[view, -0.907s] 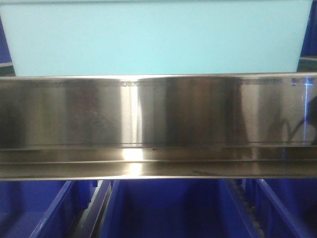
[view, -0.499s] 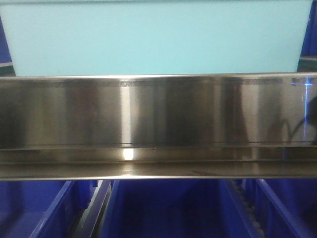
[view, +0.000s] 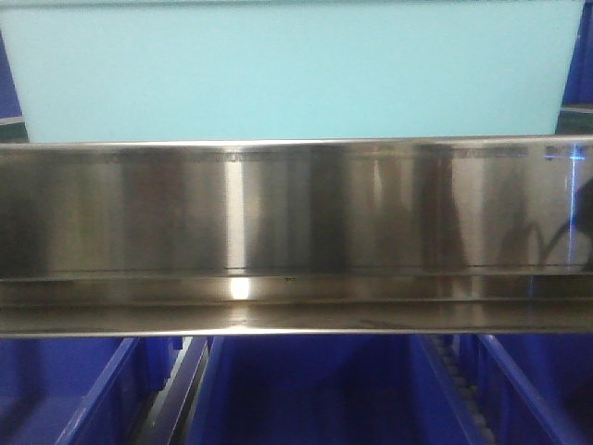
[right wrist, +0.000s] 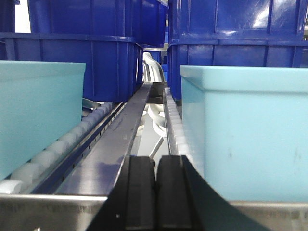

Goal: Move two blue bins to right shelf middle
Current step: 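Close both grippers on the side walls of the light-teal bin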

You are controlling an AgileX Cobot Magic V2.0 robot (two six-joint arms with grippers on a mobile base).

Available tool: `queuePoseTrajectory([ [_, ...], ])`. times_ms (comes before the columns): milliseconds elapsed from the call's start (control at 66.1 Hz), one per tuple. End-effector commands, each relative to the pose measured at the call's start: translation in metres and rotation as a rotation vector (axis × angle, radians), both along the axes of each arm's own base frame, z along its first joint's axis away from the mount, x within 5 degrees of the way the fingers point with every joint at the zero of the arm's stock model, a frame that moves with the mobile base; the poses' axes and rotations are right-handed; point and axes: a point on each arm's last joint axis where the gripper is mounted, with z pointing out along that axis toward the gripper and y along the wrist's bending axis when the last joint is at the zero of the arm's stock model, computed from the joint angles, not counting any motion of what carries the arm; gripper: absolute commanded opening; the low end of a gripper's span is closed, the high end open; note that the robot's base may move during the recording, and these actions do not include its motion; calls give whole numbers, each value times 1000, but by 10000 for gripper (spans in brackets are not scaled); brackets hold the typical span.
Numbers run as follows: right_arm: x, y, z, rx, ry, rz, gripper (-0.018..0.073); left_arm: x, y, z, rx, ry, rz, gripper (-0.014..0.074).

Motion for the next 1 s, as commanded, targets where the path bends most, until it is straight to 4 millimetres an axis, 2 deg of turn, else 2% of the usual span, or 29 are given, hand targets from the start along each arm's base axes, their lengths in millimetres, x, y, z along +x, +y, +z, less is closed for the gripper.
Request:
queuePoseTrajectory([
  [0,-1,0,7,-21,-75,-5,-165,-1,0,2,0,-19,-4,-111],
  [91,-2,0,13,-26,-142,-6,-165,-1,0,3,0,-16,-4,-111],
  [181,-3,0,16,-22,-176,-6,-165,-4,0,19,1,-38,-4,-111],
  [257,-4,0,21,21,-111,-1,-165,-10,0,42,2,-54,-5,-111],
  [378,-14,1,56,27,-89,6,-165,-24,1,81,2,-60,-6,-111],
  [484,-23,2,86,24,-114,9,-165,-27,2,111,7,-12,-8,-111],
  [590,-18,2,108,29,-35,10,-165,-16,1,135,10,51,-9,-111],
  [711,0,1,132,37,71,11,-165,12,-2,159,10,139,-13,-111],
  [862,40,-2,156,49,233,11,-165,53,-6,177,22,288,-15,-111],
  [983,75,-4,170,57,328,11,-165,84,-8,181,27,351,-15,-111],
])
